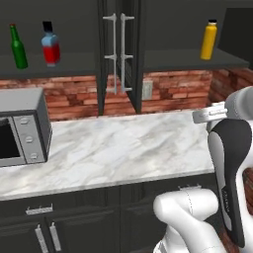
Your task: Sort all alcoholic drinks to one cabinet, and non-alcoholic drinks to the other.
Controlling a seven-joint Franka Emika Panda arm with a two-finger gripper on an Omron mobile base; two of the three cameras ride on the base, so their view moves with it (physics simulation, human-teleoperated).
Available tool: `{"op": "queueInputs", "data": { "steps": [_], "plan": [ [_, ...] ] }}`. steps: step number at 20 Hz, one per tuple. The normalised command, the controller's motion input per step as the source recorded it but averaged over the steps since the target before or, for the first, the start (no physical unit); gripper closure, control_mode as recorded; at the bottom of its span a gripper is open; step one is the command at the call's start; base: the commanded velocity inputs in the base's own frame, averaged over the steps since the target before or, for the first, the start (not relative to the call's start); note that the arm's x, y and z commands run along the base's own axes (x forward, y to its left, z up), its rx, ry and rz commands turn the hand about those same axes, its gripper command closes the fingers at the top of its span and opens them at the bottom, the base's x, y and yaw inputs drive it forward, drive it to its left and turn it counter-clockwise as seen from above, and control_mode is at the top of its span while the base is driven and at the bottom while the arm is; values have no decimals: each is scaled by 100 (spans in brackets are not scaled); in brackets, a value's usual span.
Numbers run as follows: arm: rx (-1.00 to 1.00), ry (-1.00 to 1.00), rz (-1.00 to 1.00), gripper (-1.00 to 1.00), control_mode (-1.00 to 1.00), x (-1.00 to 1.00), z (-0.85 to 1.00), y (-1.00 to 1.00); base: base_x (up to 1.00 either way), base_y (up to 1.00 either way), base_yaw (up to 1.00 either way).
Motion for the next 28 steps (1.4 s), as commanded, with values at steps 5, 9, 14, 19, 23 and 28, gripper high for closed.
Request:
{"op": "queueInputs", "data": {
  "steps": [5,9,14,19,23,28],
  "plan": [
    [0,0,0,100,100,0,0,0,42,-28,0],
    [0,0,0,100,100,0,0,0,32,-30,0],
    [0,0,0,100,100,0,0,0,24,-35,0],
    [0,0,0,100,100,0,0,0,27,-35,0],
    [0,0,0,100,100,0,0,0,34,-31,0],
    [0,0,0,100,100,0,0,0,37,-29,0]
  ]
}}
